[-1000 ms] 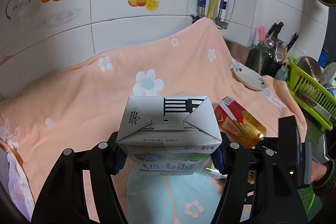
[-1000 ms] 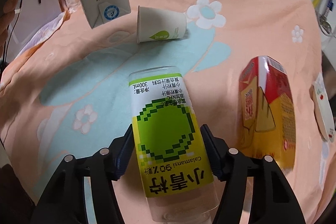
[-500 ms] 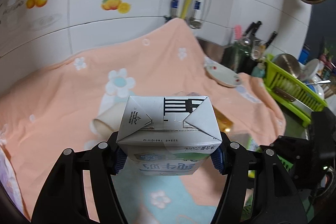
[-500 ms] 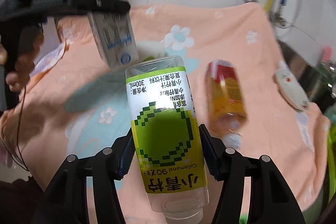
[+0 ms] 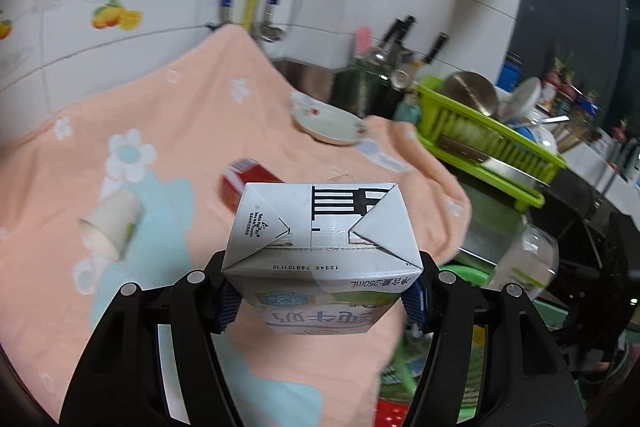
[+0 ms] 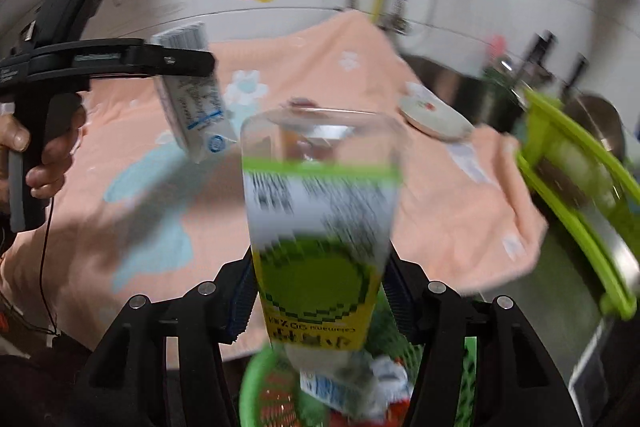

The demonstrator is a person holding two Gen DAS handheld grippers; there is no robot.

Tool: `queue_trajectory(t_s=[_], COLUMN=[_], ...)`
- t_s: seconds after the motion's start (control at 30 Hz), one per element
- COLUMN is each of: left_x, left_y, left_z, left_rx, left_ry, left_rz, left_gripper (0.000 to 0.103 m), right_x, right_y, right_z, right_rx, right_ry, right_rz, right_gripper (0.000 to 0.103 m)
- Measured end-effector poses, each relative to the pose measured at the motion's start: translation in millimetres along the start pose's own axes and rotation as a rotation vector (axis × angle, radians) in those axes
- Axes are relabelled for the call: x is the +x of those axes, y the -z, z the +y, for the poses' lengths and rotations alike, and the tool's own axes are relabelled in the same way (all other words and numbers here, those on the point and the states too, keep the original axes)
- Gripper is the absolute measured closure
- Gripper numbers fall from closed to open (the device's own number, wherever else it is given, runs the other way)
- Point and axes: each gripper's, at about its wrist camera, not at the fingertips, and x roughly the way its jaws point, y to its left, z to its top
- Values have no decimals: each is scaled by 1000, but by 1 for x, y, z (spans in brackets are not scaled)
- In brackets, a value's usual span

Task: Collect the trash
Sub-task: 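Carry the juice bottle and milk carton into the green basket and release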

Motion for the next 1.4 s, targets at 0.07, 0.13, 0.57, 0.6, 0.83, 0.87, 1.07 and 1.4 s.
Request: queue_trajectory(t_s=[0.07, 0.13, 0.57, 0.6, 0.83, 0.87, 1.07, 1.4], left_x=[6, 13, 45, 47, 58, 61, 78, 85], left_y=[6, 13, 42, 43, 54, 56, 61, 64], left_z=[-12, -24, -90, -95, -124, -127, -141, -146], left_rx=[10, 22, 91, 96, 139, 141, 151, 157], left_ry=[27, 51, 155, 163, 183, 185, 205, 217], left_rz=[18, 39, 135, 141, 176, 185, 241, 265], left_gripper=[40, 40, 40, 40, 39, 39, 38, 30], right_x=[-2, -4, -22, -24, -43, -46, -54, -59], right_y=[15, 30, 112, 113, 114, 115, 117, 115], right_z=[-10, -20, -74, -78, -92, -92, -91, -90], right_rx=[38, 67, 299, 316, 356, 357, 359, 357], right_ry=[28, 68, 211, 208, 236, 242, 241, 245], right_rz=[18, 41, 125, 118, 68, 59, 35, 13], right_gripper=[50, 50, 49, 47, 45, 43, 41, 38])
